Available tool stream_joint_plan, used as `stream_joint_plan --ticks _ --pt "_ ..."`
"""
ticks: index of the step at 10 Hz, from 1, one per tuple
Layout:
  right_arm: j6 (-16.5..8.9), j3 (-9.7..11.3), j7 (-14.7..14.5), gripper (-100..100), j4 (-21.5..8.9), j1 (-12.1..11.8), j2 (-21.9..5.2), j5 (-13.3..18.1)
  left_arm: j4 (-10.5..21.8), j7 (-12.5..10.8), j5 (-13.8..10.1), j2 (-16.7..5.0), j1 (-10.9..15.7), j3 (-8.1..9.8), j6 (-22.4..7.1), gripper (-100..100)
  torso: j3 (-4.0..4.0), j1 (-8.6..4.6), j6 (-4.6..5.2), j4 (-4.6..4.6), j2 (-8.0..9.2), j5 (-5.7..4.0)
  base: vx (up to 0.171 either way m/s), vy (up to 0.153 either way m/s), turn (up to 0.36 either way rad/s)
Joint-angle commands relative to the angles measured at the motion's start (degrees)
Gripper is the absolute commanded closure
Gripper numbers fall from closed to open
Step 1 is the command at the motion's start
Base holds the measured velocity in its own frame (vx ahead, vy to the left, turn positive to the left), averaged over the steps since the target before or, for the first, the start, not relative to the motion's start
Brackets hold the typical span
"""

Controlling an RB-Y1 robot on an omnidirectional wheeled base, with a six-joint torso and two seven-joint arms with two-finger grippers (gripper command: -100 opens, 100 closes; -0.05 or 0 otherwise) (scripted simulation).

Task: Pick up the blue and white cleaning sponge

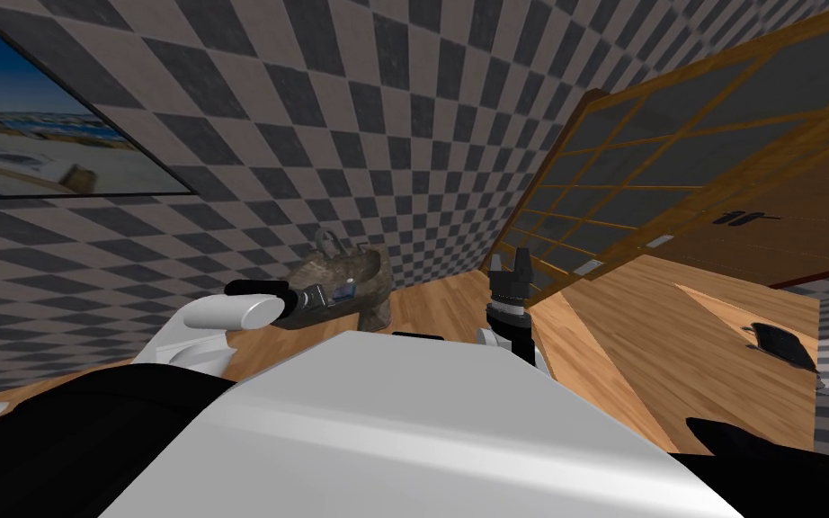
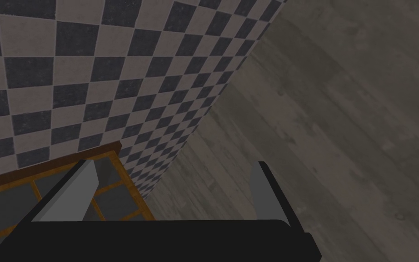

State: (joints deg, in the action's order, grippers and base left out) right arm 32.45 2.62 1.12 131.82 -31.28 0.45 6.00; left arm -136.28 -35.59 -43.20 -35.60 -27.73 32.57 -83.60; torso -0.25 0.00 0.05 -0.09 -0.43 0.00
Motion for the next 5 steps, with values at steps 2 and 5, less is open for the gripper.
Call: stream_joint_plan --ticks 2,5 --pt "0.0 0.0 0.0 0 0.0 0.0 0.0 0.0 -1.39 -1.5 -3.2 -0.5 0.13 0.36 -4.61 -100 0.0 0.0 -0.01 0.0 0.02 0.0 0.085 0.01 -0.013" --pt "0.0 0.0 0.0 0 0.0 0.0 0.0 0.0 -2.39 -2.42 -5.13 -0.83 0.27 0.48 -8.78 -100 0.01 0.0 -0.01 0.0 0.03 0.0 0.076 0.008 -0.011"
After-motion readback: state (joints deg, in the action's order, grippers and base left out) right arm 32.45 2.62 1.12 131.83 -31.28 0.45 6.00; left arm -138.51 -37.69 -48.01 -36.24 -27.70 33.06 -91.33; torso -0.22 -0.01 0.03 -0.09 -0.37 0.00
